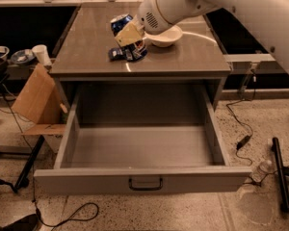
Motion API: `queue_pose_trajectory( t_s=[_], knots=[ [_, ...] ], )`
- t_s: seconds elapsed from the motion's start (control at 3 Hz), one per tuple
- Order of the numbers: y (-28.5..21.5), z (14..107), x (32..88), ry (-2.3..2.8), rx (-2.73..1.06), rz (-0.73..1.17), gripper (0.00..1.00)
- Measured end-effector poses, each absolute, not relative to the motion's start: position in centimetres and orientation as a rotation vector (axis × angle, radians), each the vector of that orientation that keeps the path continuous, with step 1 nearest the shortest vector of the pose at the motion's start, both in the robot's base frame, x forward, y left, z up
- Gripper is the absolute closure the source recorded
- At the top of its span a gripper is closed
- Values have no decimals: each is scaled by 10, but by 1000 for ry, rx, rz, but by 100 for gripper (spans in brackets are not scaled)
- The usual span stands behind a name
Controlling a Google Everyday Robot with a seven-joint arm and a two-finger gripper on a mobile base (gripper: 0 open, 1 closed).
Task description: Pick pepsi can from top drawer and place on counter
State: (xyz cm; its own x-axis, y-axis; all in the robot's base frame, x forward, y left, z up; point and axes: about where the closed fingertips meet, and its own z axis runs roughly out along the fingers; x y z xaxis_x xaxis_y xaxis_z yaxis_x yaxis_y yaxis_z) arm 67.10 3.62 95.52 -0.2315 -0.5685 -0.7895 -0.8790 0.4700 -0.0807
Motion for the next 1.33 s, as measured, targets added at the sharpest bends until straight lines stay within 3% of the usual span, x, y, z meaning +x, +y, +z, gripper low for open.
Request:
queue_pose_trajectory(
  t_s=[1.33],
  knots=[
    [141,965,712,1730,-1105,575,100]
  ],
)
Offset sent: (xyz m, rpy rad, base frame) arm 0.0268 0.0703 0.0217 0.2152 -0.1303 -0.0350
